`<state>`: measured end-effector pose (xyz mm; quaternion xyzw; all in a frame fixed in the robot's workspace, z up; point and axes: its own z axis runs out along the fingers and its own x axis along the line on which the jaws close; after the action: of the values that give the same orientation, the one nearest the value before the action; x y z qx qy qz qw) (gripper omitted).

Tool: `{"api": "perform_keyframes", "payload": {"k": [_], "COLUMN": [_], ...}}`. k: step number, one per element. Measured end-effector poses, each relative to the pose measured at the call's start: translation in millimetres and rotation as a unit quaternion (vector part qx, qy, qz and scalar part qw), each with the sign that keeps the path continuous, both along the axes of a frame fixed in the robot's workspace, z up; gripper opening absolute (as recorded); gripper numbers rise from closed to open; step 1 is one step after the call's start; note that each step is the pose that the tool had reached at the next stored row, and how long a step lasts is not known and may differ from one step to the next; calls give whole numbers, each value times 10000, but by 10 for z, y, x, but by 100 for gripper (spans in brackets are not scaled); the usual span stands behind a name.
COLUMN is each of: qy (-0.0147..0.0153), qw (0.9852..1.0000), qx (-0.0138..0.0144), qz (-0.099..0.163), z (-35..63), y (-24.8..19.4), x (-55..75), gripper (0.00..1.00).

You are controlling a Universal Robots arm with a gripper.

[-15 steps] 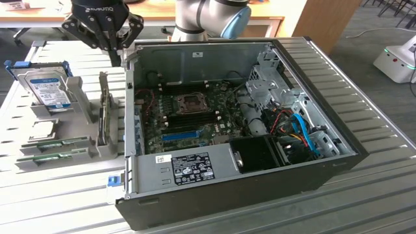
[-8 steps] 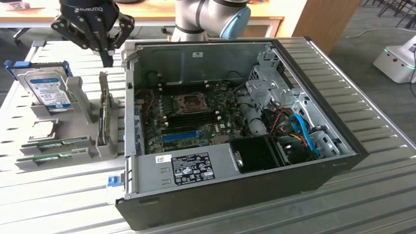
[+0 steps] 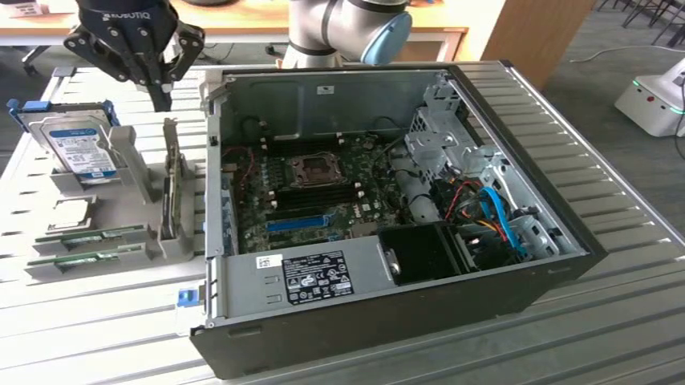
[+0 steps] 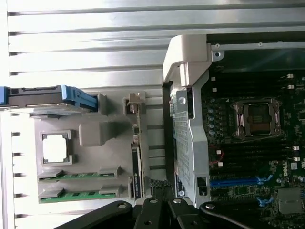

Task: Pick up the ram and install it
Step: 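Reach for the ram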

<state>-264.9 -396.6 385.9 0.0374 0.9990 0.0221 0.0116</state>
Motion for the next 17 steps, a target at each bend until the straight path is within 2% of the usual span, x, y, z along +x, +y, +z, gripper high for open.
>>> {"api": "perform_keyframes", "payload": {"k": [17], "qy": [11], "qw": [10000], "qx": [0], "qz": [0], "z": [-4], "y": [0], "x": [-277], "gripper": [10]}}
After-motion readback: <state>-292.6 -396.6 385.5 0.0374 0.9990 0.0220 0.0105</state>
